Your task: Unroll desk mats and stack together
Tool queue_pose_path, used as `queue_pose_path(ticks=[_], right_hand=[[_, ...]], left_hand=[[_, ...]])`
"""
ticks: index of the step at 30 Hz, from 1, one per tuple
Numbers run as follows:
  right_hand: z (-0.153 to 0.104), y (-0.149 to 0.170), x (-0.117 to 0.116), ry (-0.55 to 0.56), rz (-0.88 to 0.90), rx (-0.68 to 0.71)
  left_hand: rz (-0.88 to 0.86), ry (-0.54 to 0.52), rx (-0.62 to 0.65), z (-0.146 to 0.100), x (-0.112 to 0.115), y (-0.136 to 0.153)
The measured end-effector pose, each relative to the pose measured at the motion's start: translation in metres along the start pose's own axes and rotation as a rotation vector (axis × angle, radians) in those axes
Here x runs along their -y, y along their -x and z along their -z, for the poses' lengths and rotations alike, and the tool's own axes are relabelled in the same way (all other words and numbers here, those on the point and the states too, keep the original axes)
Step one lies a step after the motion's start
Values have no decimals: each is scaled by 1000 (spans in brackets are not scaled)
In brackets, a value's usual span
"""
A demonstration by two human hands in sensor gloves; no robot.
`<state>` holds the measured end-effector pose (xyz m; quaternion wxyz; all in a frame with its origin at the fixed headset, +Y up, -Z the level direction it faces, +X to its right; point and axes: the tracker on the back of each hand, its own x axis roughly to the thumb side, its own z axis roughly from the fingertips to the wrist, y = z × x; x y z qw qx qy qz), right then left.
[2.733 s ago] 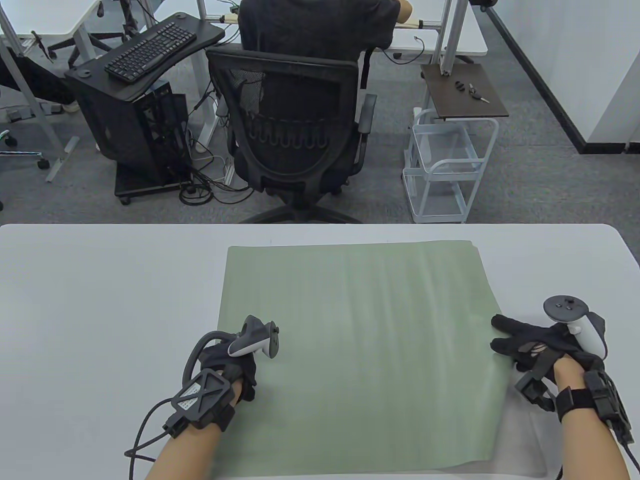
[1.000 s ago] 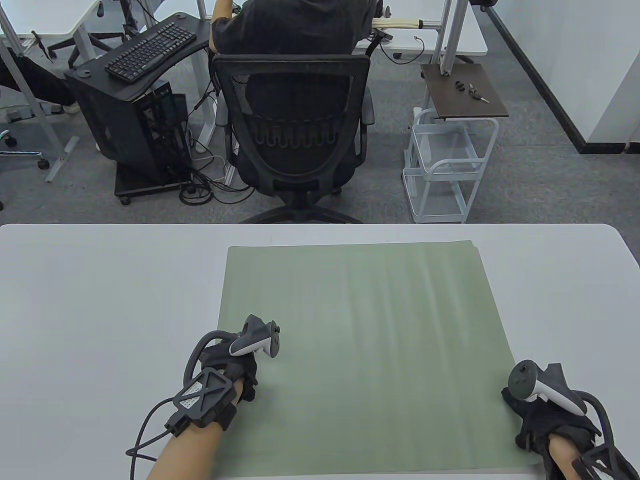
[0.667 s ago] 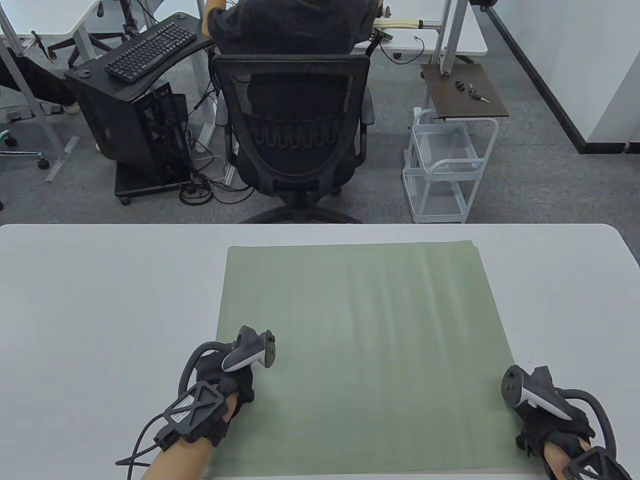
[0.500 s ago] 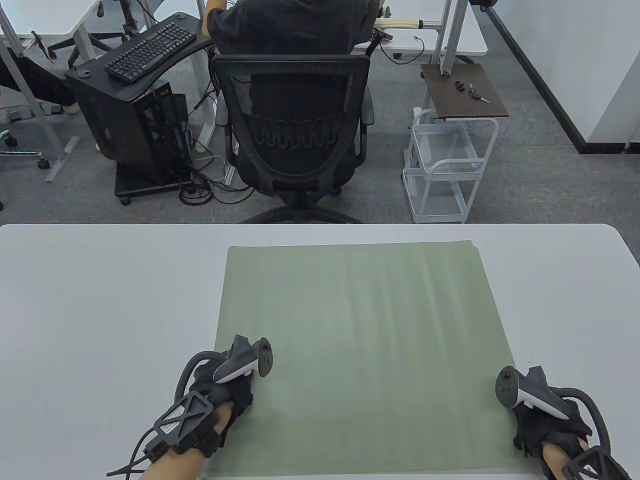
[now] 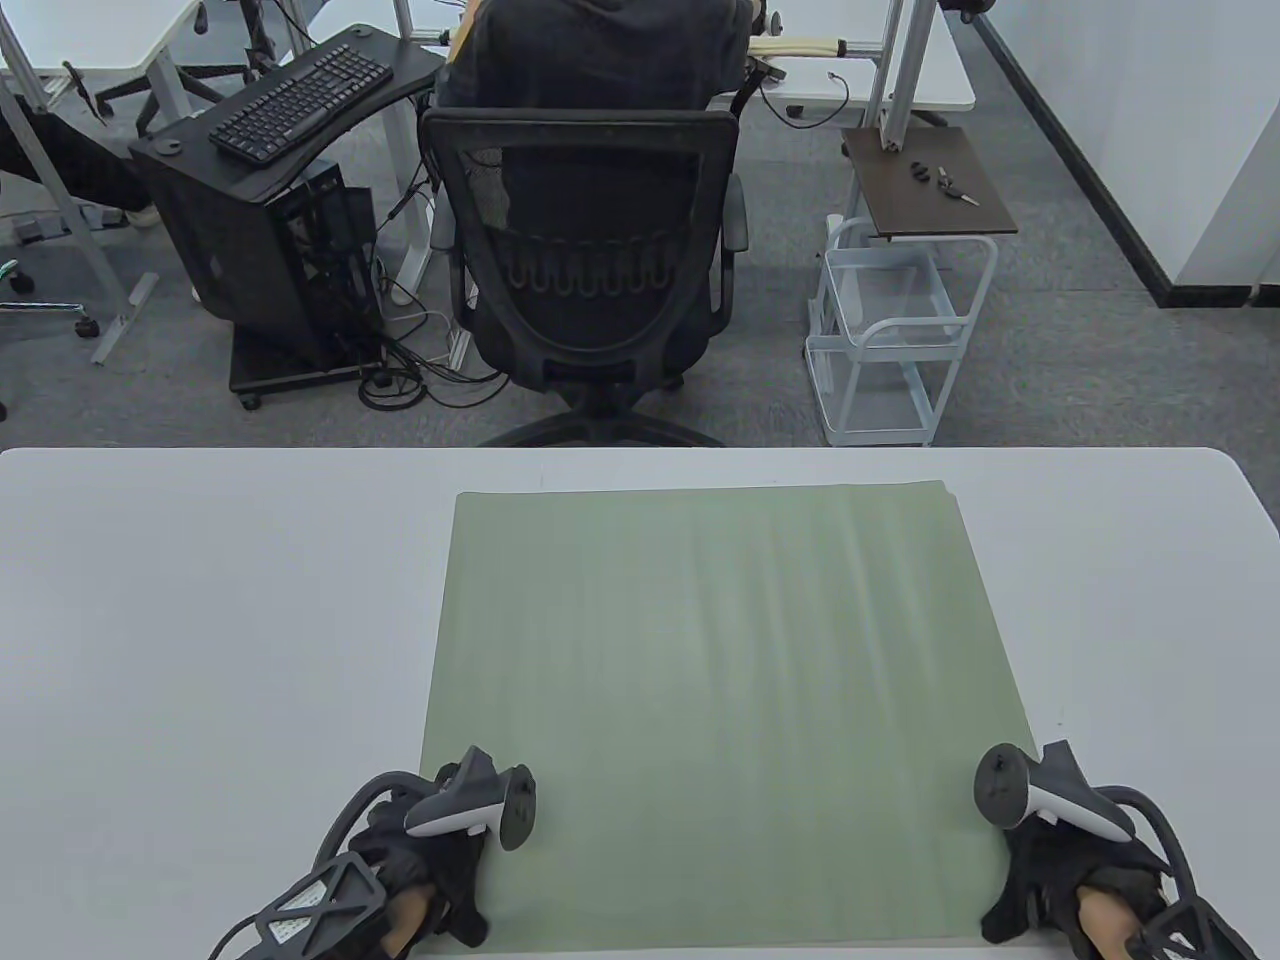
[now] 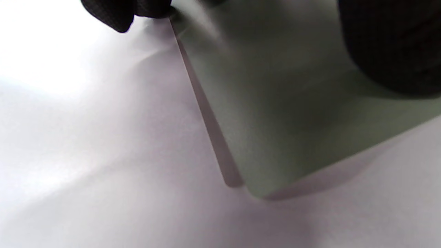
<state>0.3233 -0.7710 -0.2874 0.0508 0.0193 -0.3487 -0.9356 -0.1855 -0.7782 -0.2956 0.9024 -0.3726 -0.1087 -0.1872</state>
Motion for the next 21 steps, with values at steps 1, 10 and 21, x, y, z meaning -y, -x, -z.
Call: queue_pose_path(ticks=[1, 10, 21], right_hand=[[-1, -1, -1, 0, -2, 11], [-5, -8, 1, 15, -24, 117], [-3, -7, 0, 43, -26, 104]], left_hand=[[-18, -14, 13, -1, 0, -1], [10, -18, 70, -5, 0, -9], [23, -32, 58, 0, -10, -8]])
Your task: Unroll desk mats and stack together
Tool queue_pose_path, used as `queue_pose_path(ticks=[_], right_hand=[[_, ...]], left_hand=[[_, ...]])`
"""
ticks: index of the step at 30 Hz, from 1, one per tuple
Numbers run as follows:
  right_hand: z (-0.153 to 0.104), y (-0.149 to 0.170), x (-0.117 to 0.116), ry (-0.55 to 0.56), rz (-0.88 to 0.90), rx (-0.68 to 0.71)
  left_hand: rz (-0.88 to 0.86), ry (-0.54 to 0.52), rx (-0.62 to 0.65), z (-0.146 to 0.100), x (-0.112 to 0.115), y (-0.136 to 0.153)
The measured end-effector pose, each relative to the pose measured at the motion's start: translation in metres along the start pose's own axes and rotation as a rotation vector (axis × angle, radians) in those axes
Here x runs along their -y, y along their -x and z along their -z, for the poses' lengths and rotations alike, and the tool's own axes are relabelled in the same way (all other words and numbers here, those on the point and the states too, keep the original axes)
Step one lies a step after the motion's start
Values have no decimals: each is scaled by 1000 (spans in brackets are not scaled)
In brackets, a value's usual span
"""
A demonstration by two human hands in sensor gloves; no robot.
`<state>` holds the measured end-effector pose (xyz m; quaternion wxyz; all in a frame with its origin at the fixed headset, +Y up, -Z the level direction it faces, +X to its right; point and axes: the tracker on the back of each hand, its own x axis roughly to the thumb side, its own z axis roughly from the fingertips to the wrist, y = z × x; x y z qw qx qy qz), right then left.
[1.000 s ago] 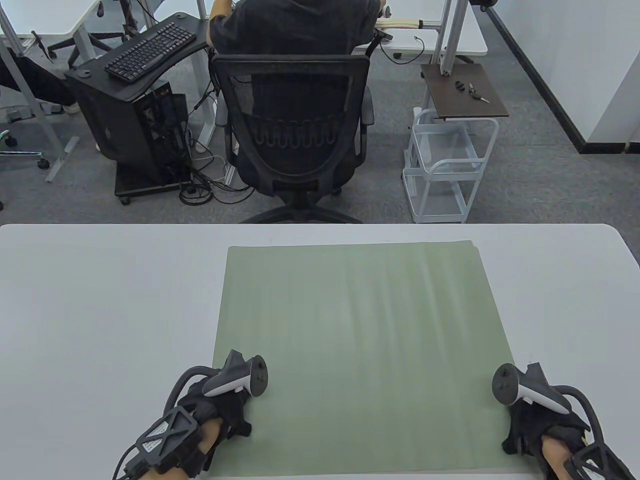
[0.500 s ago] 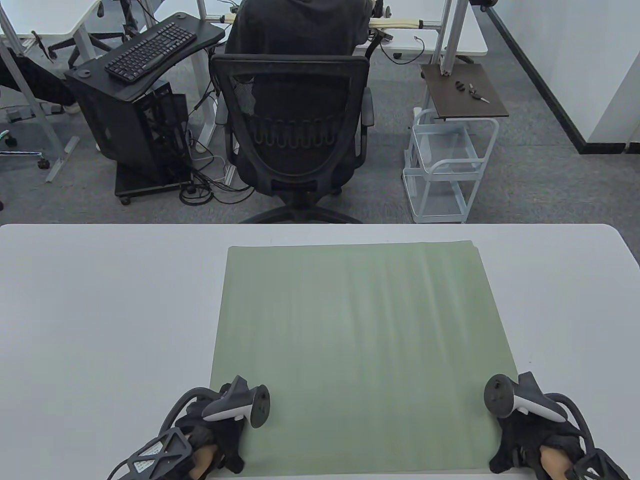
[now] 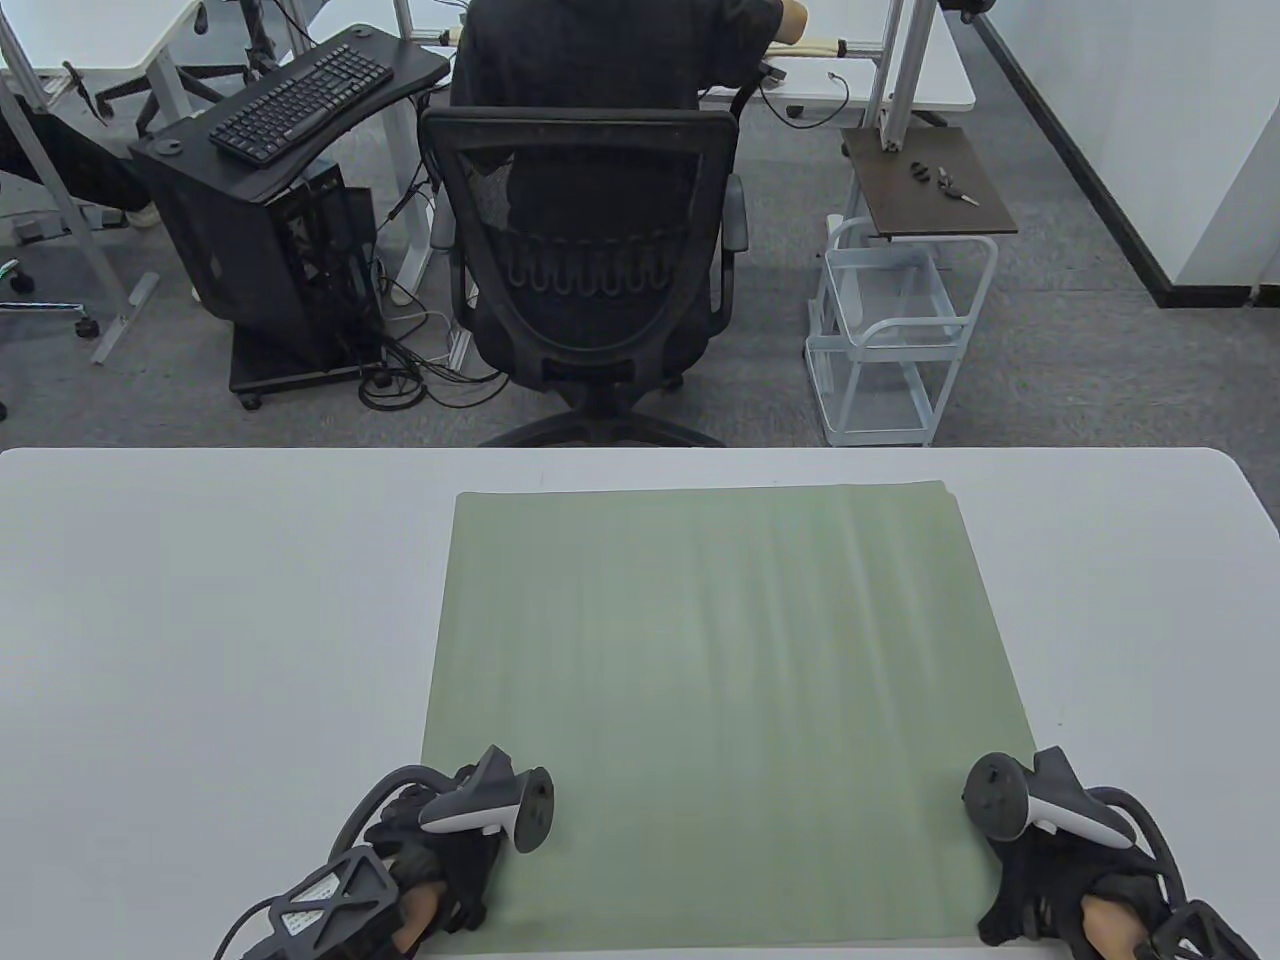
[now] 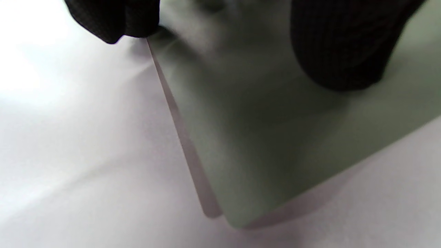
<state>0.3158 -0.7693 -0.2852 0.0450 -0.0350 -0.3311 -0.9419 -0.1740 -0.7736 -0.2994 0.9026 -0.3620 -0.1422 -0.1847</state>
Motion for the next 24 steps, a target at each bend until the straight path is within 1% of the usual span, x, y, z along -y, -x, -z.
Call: queue_pose_path(ticks=[3, 4, 5, 8, 9, 12, 14, 17, 21, 24], right_hand=[[0, 2, 0, 4, 13, -12], [-1, 4, 3, 39, 48, -21], [0, 5, 4, 47, 56, -25], [3, 12, 15, 62, 121, -42], [4, 16, 21, 73, 164, -54], [8, 23, 33, 99, 246, -66], [13, 25, 42, 140, 320, -64], [18, 19, 57, 209, 333, -75], [25, -4, 76, 259, 317, -32], [31, -30, 90, 284, 299, 13]], left_hand=[[-15, -36, -21, 0, -2, 6], [-35, -50, -28, 0, -3, 10], [-56, -64, -32, -1, -4, 13], [-200, -120, -56, 0, -10, 31], [-276, -169, -57, -1, -12, 37], [-360, -250, -71, -5, -20, 43], [-402, -325, -78, -9, -29, 43], [-463, -427, -79, -12, -41, 36], [-502, -500, -67, -11, -58, 21], [-538, -553, -43, -11, -72, 7]])
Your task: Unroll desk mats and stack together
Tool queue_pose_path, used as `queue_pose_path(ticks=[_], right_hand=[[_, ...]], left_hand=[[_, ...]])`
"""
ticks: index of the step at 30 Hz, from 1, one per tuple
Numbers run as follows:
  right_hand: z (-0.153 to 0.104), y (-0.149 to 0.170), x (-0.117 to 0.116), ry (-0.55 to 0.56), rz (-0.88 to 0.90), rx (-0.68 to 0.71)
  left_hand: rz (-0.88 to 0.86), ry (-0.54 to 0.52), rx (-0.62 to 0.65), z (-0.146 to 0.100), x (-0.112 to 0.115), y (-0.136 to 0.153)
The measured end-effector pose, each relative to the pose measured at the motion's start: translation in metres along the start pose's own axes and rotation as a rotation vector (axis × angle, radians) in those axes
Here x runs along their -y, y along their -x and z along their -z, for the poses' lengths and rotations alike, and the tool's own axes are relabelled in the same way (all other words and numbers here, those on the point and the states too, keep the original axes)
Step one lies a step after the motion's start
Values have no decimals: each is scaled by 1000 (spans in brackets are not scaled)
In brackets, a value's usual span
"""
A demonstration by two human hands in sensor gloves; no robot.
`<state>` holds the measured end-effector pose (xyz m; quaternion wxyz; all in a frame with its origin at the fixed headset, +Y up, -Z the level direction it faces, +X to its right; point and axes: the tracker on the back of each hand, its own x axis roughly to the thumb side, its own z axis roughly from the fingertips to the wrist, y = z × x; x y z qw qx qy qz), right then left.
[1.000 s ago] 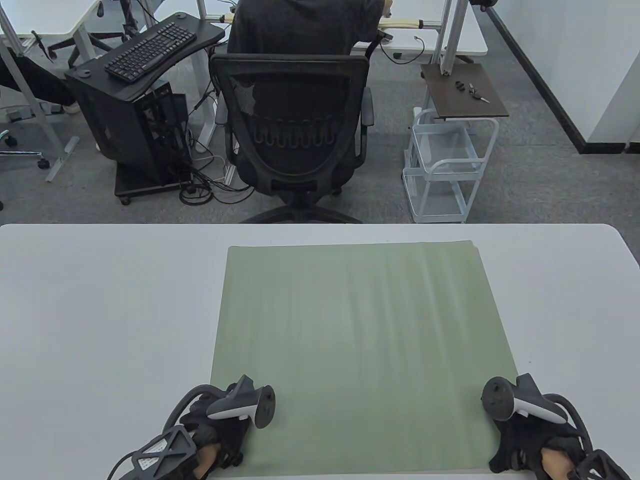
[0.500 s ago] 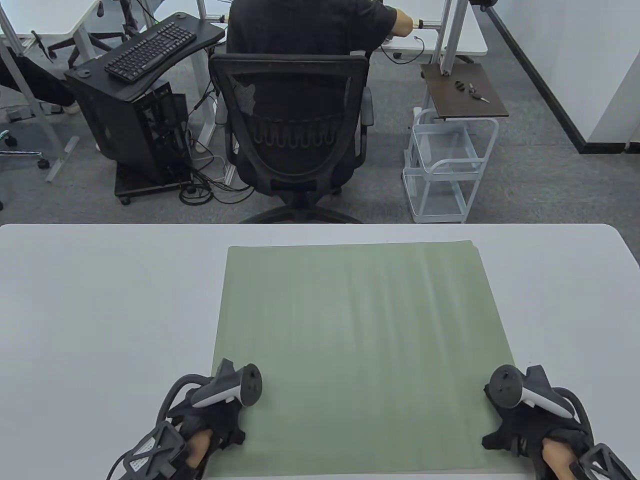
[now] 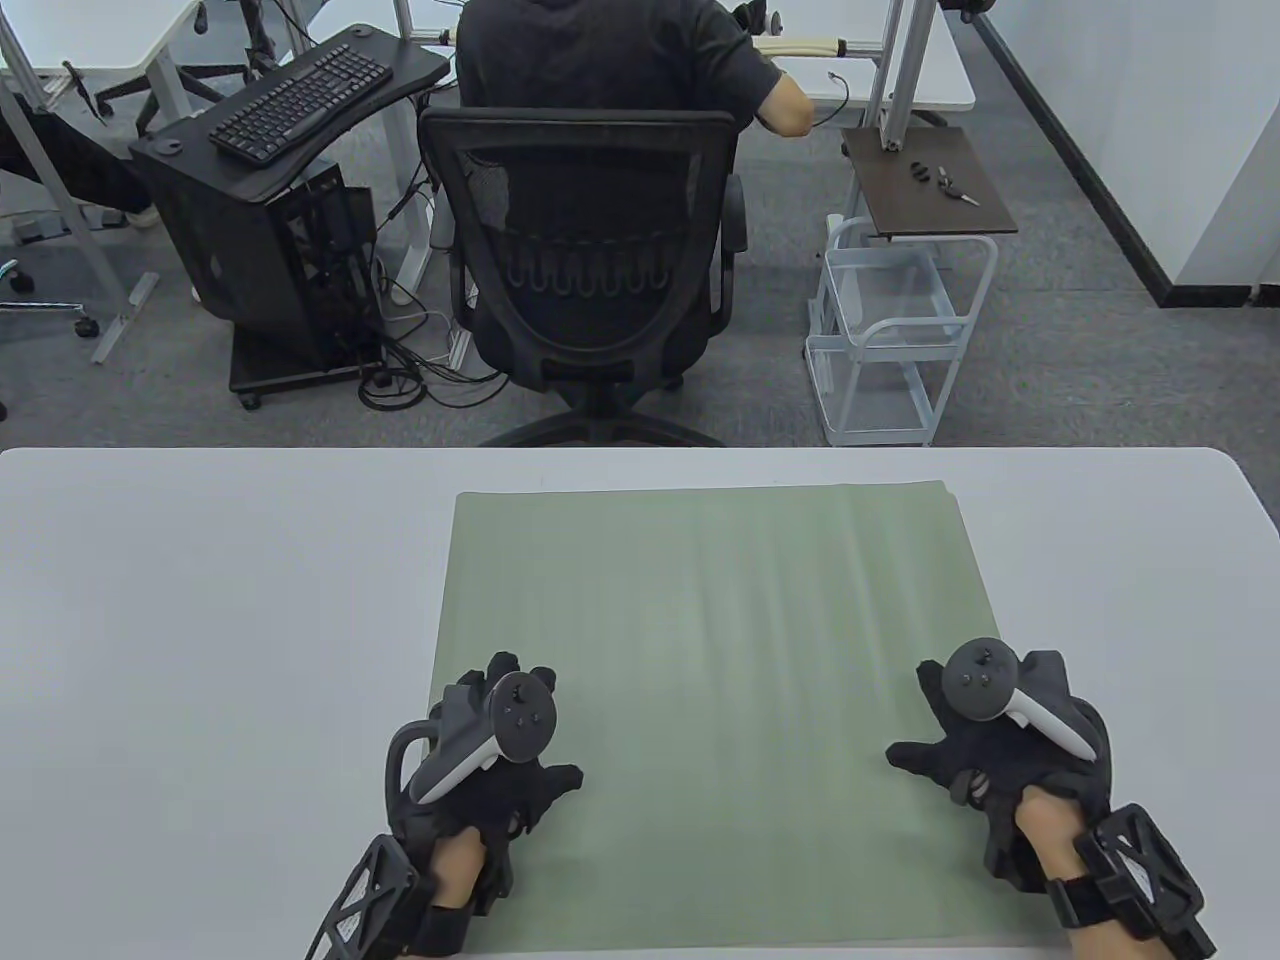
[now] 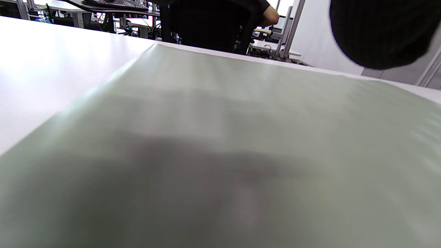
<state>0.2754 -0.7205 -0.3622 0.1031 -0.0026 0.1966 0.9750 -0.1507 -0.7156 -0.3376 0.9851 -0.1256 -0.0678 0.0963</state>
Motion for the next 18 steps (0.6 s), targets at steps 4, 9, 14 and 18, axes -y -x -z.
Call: queue_pose_path(ticks=[4, 9, 14, 18], right_hand=[[1, -41, 4, 42, 22, 82], [-21, -104, -5, 73, 28, 236], [-42, -137, -28, 109, 13, 277], [-49, -136, -45, 181, -50, 234]], left_hand=[[-58, -82, 38, 2, -4, -20], [-42, -145, 81, 2, 7, -29], [-17, -156, 64, -4, 15, -20], [-17, -158, 65, -9, 19, -19]])
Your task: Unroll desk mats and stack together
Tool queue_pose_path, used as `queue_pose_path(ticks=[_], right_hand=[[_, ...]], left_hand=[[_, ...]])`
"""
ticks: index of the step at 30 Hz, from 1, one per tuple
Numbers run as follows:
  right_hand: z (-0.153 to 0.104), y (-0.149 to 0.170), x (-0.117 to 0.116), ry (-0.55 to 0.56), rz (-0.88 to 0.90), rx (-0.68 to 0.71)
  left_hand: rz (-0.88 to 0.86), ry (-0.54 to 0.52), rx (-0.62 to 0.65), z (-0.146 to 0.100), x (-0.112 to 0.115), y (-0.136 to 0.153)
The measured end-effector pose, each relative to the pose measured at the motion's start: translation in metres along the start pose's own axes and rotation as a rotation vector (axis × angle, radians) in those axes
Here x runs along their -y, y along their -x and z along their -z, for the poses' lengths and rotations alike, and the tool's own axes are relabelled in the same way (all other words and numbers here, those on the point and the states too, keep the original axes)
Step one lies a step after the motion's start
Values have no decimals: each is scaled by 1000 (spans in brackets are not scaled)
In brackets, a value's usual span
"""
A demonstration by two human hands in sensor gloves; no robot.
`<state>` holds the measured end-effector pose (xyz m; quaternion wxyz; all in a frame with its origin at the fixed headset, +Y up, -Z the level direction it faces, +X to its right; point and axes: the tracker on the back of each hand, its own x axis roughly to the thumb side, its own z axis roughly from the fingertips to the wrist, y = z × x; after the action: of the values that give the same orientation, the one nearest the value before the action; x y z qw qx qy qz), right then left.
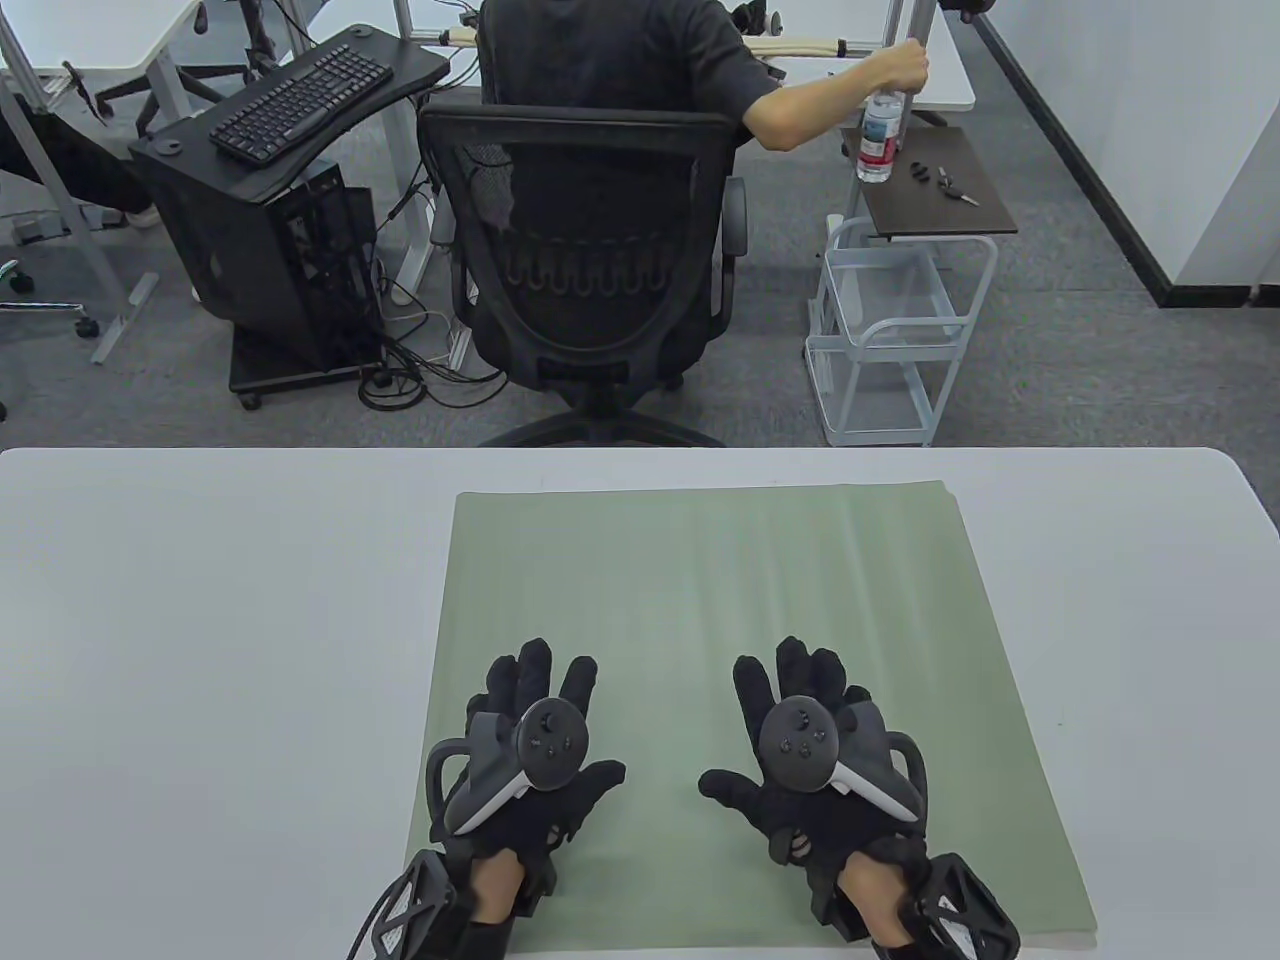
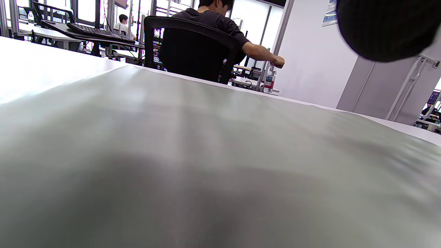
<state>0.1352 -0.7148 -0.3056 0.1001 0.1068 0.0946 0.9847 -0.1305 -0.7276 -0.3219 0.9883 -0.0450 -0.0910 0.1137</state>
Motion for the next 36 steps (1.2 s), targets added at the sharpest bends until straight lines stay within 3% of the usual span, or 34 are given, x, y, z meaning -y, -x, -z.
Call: queue_pose_path(ticks=[7, 15, 22, 36], right_hand=[[2, 21, -16, -29, -71, -74], [2, 11, -19, 44, -98, -67], [6, 8, -24, 42, -111, -74], [5, 10, -24, 34, -140, -99]], left_hand=[[20, 32, 6, 1, 4, -6], [92, 24, 8, -4, -4, -9], [83, -19, -17, -9, -17, 0], [143, 37, -29, -4, -4, -13]])
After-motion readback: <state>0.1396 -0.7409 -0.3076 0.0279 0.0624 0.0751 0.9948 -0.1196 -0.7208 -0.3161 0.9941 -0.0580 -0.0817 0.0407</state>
